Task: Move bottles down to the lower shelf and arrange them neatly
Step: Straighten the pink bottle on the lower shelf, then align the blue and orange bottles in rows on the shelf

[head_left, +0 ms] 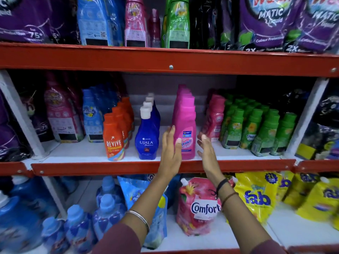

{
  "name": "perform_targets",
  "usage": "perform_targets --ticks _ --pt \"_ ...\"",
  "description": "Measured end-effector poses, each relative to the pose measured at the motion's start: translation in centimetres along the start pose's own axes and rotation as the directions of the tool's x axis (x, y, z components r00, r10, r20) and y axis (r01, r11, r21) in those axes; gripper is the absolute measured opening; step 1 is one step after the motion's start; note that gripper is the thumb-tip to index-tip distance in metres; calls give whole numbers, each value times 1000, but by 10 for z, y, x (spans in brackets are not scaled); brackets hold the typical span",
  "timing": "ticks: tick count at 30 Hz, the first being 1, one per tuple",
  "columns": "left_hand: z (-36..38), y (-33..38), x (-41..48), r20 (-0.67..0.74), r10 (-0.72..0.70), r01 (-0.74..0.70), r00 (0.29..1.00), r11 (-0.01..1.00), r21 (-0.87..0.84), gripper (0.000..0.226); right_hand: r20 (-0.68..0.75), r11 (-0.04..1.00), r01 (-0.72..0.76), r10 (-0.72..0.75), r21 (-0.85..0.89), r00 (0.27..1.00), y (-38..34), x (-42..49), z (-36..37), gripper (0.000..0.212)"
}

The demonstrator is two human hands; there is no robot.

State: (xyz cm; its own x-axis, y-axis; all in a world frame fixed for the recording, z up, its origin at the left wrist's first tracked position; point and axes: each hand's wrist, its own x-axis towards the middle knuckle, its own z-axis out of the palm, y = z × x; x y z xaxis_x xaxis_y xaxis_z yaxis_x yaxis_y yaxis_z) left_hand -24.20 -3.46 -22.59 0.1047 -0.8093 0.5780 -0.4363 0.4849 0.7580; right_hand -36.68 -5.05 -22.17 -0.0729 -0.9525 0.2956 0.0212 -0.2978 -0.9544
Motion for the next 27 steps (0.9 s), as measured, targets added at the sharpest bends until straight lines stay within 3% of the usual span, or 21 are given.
perform_targets --ticks 6,15,27 --pt "2 -5 7 33 -57 56 998 997 49 50 97 999 -21 17 45 995 3 8 -9 34" --pt "0 -1 8 100 -90 95 991 994 -45 56 95 996 -28 19 90 995 3 10 -15 35" --pt "1 0 8 70 -85 90 994 994 -69 60 125 998 -28 21 54 992 -3 7 -19 30"
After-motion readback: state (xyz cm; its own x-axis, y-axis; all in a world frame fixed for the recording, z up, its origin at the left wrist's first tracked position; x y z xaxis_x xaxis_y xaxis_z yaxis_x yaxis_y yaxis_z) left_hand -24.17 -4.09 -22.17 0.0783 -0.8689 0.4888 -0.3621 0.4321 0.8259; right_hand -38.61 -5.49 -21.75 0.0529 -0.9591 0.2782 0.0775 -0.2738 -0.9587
